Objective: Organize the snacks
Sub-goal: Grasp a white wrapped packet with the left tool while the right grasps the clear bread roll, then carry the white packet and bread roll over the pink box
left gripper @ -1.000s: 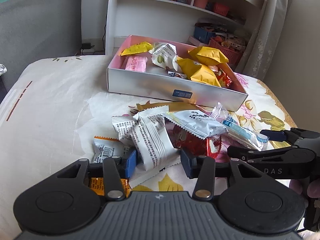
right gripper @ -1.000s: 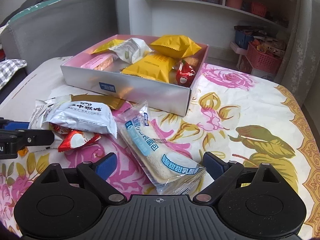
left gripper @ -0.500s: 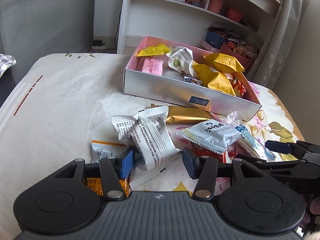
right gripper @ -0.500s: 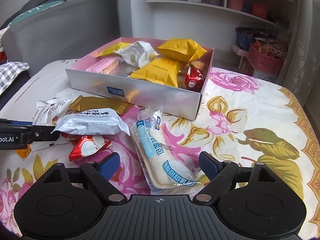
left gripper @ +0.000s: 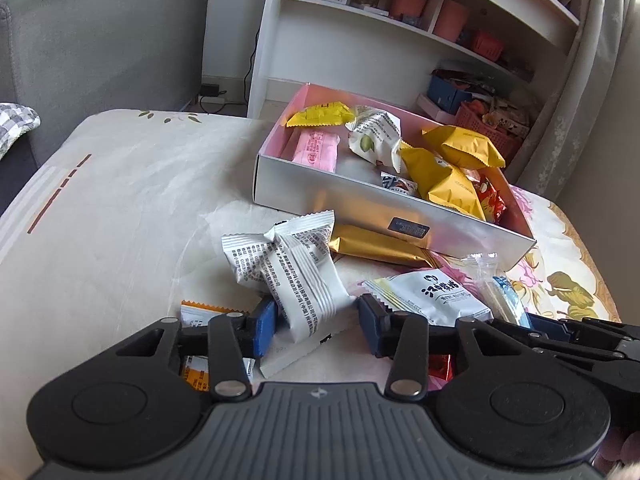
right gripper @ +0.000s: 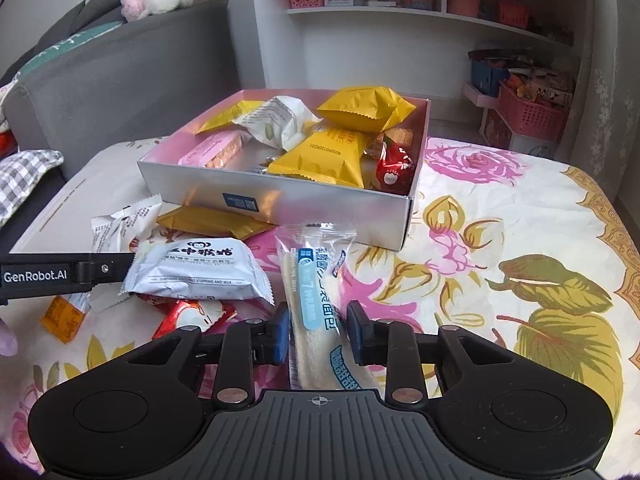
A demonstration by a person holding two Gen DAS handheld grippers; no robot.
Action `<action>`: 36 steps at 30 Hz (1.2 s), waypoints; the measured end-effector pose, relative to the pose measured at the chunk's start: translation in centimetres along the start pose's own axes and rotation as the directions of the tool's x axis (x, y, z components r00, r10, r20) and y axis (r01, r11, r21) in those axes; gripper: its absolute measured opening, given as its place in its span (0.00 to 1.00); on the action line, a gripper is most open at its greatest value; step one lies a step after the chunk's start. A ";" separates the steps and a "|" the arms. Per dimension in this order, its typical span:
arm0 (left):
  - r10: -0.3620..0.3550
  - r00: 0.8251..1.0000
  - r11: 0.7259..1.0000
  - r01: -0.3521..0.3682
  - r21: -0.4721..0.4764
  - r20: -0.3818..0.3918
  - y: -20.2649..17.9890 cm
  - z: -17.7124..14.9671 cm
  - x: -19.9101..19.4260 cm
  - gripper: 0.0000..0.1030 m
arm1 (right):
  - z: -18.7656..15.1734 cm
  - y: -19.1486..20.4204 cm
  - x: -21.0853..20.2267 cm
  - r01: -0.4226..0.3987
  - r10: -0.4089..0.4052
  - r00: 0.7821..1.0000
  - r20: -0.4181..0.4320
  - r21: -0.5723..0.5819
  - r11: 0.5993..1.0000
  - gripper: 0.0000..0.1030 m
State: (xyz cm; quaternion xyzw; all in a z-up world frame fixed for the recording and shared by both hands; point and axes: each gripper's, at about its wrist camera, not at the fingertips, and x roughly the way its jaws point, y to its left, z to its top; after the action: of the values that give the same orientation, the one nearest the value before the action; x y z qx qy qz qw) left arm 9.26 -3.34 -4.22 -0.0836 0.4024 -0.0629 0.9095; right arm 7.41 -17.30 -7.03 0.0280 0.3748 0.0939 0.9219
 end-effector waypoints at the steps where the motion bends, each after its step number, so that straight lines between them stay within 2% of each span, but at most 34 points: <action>1: 0.000 1.000 1.000 0.000 0.005 -0.003 0.0 0.0 0.0 0.25 | 0.1 0.0 -0.1 -0.005 0.005 1.000 0.002 0.007 1.000 0.22; 11: -0.057 0.998 0.998 0.056 -0.034 -0.027 1.0 0.5 -0.6 0.23 | 0.8 -0.9 -1.5 -0.046 0.045 0.999 0.017 0.092 0.995 0.16; 14: -0.077 0.997 0.997 0.076 -0.029 -0.019 0.7 0.7 -1.1 0.23 | 1.1 -1.1 -2.1 -0.063 0.060 0.998 0.031 0.113 0.992 0.12; 16: -0.087 0.996 0.996 0.087 -0.021 -0.013 0.6 0.8 -1.3 0.23 | 1.3 -1.2 -2.5 -0.081 0.075 0.996 0.045 0.124 0.989 0.04; 20: -0.094 0.996 0.995 0.094 -0.013 -0.009 0.6 0.9 -1.7 0.23 | 1.6 -1.1 -2.7 -0.085 0.081 0.996 0.039 0.115 0.990 0.04; 22: -0.092 0.996 0.996 0.091 -0.014 -0.012 0.6 0.9 -1.8 0.23 | 1.3 -1.3 -2.4 -0.098 0.096 0.995 0.019 0.120 0.988 0.15; 24: -0.090 0.996 0.996 0.090 -0.013 -0.015 0.6 1.0 -1.9 0.23 | 1.1 -1.2 -1.9 -0.093 0.094 0.996 -0.008 0.110 0.990 0.19; 28: -0.089 0.996 0.996 0.089 -0.012 -0.015 0.6 1.0 -2.0 0.23 | 0.6 -0.7 -1.0 -0.095 0.099 0.994 -0.042 0.087 0.992 0.23; 33: -0.070 0.998 0.997 0.070 0.017 0.000 0.5 1.0 -2.3 0.23 | 0.4 -0.1 -0.6 -0.076 0.078 0.996 -0.039 0.040 0.996 0.29; 36: -0.062 0.998 0.998 0.062 0.017 -0.002 0.7 1.1 -2.3 0.23 | 0.2 -0.3 -0.3 -0.062 0.064 0.997 -0.042 0.042 0.997 0.38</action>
State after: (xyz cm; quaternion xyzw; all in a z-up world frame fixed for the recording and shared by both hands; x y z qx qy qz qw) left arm 8.59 -2.11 -2.01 -0.0884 0.3997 -0.0946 0.9075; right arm 7.40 -17.62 -6.68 0.0562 0.3956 0.1159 0.9094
